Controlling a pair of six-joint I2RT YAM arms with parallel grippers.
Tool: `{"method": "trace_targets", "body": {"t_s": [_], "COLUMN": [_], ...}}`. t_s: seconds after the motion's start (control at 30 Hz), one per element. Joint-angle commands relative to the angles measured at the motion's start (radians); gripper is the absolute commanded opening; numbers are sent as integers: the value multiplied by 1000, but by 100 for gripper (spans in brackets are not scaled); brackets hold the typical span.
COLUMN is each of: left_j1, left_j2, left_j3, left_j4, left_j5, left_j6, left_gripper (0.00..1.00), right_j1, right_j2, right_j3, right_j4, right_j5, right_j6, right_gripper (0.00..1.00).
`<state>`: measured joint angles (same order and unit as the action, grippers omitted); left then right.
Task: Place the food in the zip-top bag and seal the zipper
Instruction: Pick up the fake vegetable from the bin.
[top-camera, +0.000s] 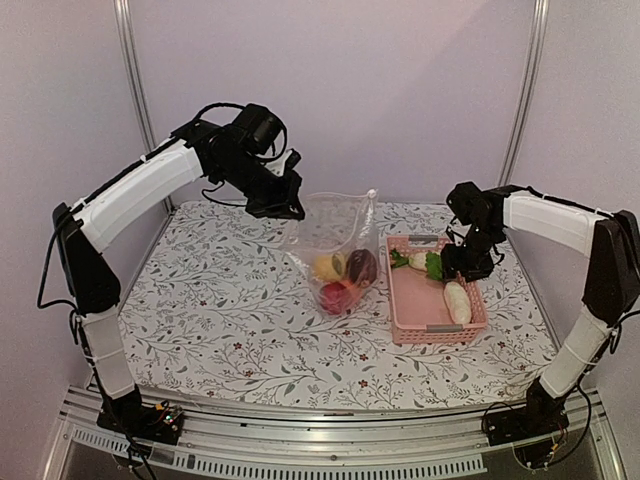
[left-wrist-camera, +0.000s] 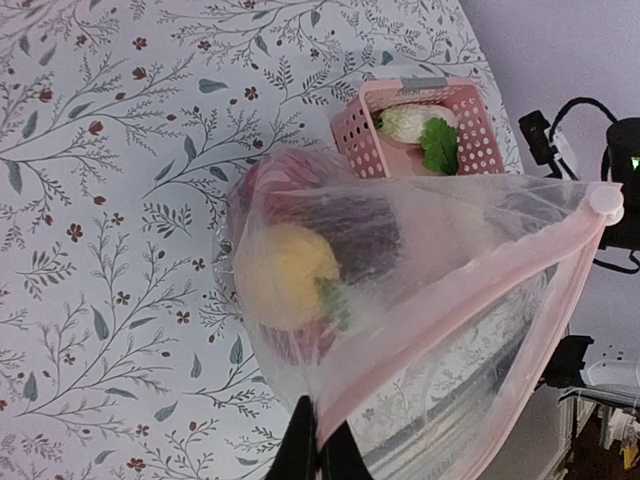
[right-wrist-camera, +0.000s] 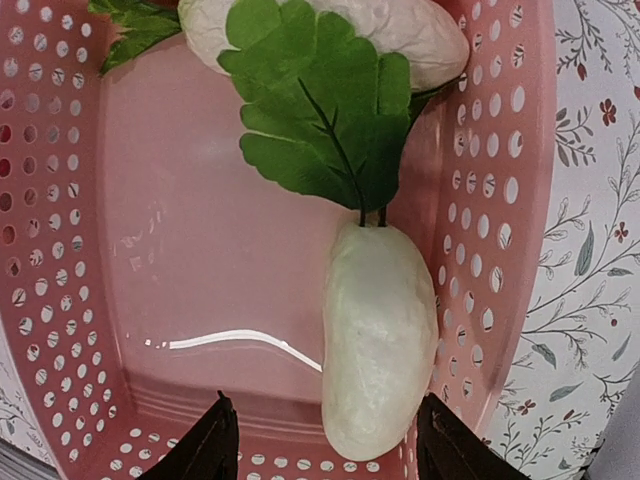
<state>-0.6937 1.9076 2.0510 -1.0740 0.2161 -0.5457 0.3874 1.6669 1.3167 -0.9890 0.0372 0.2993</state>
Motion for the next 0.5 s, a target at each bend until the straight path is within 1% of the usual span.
{"method": "trace_targets", "body": {"t_s": [0.0,0.27,0.47], "left_j1": [-3,-3,-3], "left_j2": [-35,-47,-44], "left_j3": [-25,-52,-52], "left_j4": [25,43,50], "left_j5": [12,19,25], "left_j6": [4,-1,-1], "left_gripper": [0,0,0], "right_j1": [-10,-11,-11], "right_j2": [46,144,207], "right_j3": [-4,12,29], "right_j4": [36,62,55], "right_j5": [61,109,184], "right_j6": [-50,-81,-90], "right_gripper": [60,61,63]}}
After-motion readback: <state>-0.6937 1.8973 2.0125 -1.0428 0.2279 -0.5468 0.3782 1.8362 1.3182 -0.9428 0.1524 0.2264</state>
